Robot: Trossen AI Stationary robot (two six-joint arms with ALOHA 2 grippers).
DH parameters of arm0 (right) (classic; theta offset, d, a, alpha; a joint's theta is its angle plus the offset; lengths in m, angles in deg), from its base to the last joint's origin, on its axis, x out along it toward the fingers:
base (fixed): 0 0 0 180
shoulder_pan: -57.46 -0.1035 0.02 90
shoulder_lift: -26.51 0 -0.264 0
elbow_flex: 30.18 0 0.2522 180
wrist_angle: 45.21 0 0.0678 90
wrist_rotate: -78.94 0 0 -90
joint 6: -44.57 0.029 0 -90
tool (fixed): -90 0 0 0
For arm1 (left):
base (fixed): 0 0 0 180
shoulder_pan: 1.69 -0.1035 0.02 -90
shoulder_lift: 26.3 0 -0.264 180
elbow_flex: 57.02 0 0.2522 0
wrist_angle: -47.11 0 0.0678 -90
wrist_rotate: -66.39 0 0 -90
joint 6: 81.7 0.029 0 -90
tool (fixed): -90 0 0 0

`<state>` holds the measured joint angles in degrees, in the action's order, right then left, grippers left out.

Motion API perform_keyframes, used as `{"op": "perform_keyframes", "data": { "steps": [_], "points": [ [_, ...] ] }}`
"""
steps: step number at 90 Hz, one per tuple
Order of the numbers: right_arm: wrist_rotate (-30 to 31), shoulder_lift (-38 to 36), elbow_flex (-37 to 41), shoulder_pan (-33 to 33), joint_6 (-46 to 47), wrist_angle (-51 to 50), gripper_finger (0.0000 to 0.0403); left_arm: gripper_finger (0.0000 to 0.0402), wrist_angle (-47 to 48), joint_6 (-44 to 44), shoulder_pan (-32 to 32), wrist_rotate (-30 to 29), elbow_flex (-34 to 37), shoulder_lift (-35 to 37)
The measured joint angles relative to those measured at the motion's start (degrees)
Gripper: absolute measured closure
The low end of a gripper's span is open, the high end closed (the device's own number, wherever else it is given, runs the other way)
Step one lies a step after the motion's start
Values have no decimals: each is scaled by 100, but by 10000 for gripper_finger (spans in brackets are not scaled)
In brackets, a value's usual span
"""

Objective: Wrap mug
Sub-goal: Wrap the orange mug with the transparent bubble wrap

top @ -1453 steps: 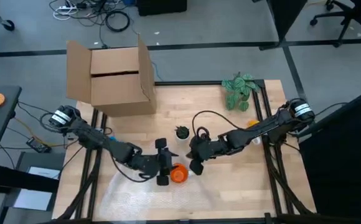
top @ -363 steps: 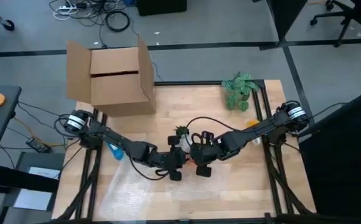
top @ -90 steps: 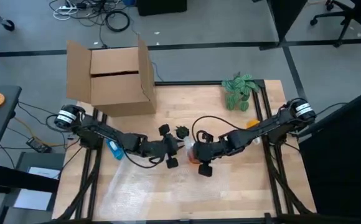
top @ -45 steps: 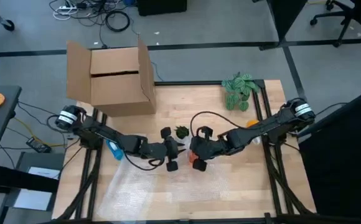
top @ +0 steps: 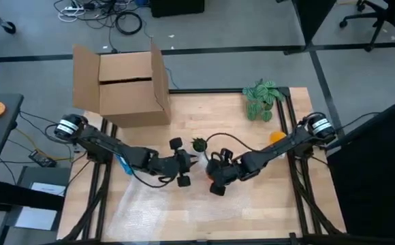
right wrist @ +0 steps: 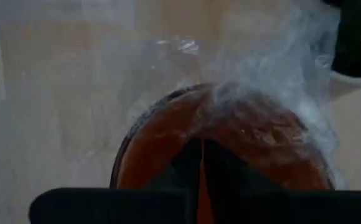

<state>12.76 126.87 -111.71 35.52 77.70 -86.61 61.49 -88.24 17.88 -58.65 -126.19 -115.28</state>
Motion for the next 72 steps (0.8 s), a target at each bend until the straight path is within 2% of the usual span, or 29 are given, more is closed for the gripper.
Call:
{"op": "perform_keyframes", "data": {
  "steps": [11,40,57,72],
  "points": [
    [25,0,4,30,88,-294,403,328,-12,-93,-6,-70,10,-54],
    [-135,-63,-219,1,-169,-151,403,328,-446,-278,-128,-77,51,-703],
    [-150,-159,-727,-21,-353,-690,403,328,-803,-136,-151,6,51,-818],
    [125,-154,-879,-19,-373,-1073,403,328,-1098,-38,-93,79,47,-816]
  ]
}}
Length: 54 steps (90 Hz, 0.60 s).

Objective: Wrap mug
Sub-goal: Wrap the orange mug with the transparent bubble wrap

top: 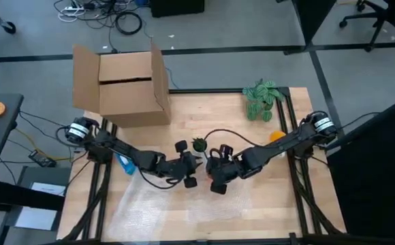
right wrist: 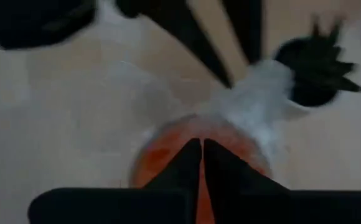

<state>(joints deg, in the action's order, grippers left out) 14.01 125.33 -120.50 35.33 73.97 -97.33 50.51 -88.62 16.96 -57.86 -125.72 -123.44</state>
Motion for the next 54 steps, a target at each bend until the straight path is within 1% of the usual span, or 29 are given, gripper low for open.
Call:
{"op": "perform_keyframes", "data": {
  "steps": [14,20,29,34,40,47,54],
  "points": [
    [125,204,118,51,53,101,403,328,-99,65,36,188,0,15],
    [128,359,183,57,88,209,403,328,-66,40,103,192,2,170],
    [125,646,212,57,100,383,403,328,12,229,265,109,-6,649],
    [43,756,204,55,133,422,403,328,308,355,355,-49,-17,944],
    [-95,843,194,46,131,442,403,328,894,342,402,-451,-17,1243],
    [-174,851,197,46,110,431,403,328,1537,23,400,-818,-17,1437],
    [-219,796,188,28,45,398,403,328,1858,-319,348,-858,-15,1430]
  ]
}}
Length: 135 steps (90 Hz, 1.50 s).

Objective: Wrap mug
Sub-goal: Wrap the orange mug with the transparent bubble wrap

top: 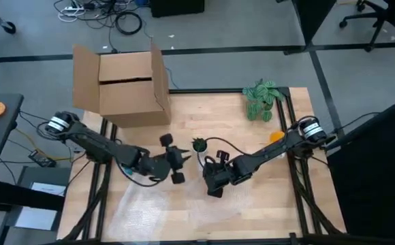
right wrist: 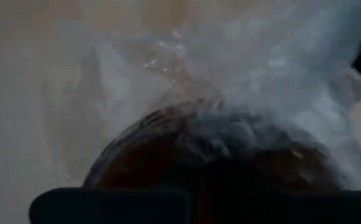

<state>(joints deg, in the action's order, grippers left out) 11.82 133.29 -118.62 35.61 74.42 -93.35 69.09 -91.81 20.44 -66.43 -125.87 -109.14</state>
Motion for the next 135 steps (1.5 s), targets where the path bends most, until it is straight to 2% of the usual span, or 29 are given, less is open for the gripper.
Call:
{"op": "perform_keyframes", "data": {
  "steps": [38,59,89,113,135],
  "points": [
    [-207,-696,-118,64,-407,-60,403,328,-746,-218,-231,511,15,-1436],
    [203,-685,-122,179,-401,-7,403,328,-1297,-45,-217,561,15,-1474],
    [-245,-208,-74,243,-461,283,403,328,-1513,154,-135,696,-98,-1474],
    [-554,14,-76,280,-499,293,403,328,-973,530,151,698,-354,-978],
    [-588,-118,-145,252,-547,257,403,328,348,171,232,-112,-352,-508]
  ]
}}
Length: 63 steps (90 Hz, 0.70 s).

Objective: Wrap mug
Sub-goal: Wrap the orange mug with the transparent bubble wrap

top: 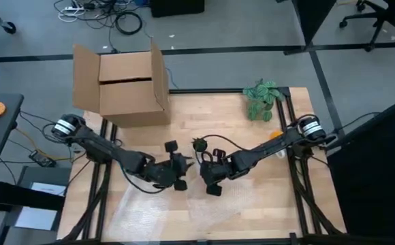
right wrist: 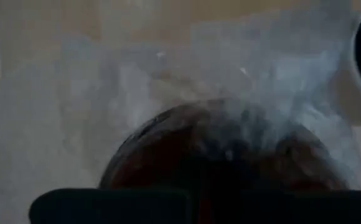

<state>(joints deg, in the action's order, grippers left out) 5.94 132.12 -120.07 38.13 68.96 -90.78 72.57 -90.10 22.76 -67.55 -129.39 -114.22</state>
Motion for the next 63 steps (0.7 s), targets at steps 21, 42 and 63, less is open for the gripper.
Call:
{"op": "perform_keyframes", "data": {
  "steps": [21,42,63],
  "points": [
    [-4,-335,-294,-4,-11,-507,403,328,-17,-354,-22,5,246,-55],
    [432,-452,-358,11,-14,-643,403,328,-920,-521,-88,276,740,-61],
    [203,-268,-361,-11,-195,6,403,328,-2371,-436,-131,639,1296,-63]
  ]
}}
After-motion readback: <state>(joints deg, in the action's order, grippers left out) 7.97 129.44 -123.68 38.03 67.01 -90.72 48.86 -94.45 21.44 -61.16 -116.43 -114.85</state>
